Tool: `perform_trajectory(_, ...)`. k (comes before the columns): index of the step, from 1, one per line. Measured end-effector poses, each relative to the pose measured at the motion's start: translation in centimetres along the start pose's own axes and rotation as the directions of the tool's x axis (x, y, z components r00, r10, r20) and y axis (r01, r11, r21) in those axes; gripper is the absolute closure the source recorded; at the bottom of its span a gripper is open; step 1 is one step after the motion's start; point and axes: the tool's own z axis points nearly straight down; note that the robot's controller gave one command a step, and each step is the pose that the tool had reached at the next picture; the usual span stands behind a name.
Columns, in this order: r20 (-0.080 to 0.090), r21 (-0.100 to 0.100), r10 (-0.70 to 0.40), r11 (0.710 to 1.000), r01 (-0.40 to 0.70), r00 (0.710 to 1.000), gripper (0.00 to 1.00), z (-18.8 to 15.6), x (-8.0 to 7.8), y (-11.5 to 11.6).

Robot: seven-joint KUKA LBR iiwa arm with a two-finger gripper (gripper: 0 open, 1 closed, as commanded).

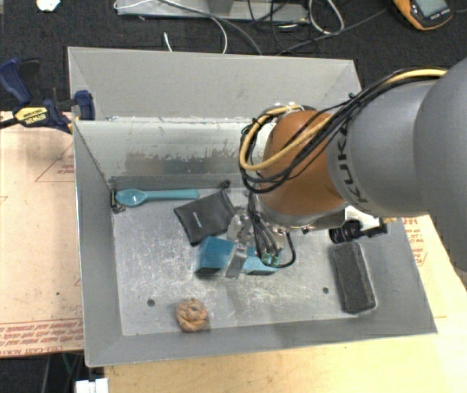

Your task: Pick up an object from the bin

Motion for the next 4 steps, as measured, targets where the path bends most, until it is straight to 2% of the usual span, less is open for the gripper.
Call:
perform_trajectory(1,0.013,-0.006,-0.039,0.999,0.04,0.999,1.0,0.2,1.1,-0.4)
perform_trajectory(2,0.003,0.001,-0.004,1.0,0.004,1.0,1.0,0.8,-0.5,3.5)
perform_trajectory(3,0.01,-0.008,-0.022,1.0,0.022,1.0,1.0,0.8,-0.5,2.3)
perform_trajectory(4,0.005,-0.002,-0.027,1.0,0.027,1.0,1.0,-1.1,0.3,3.6)
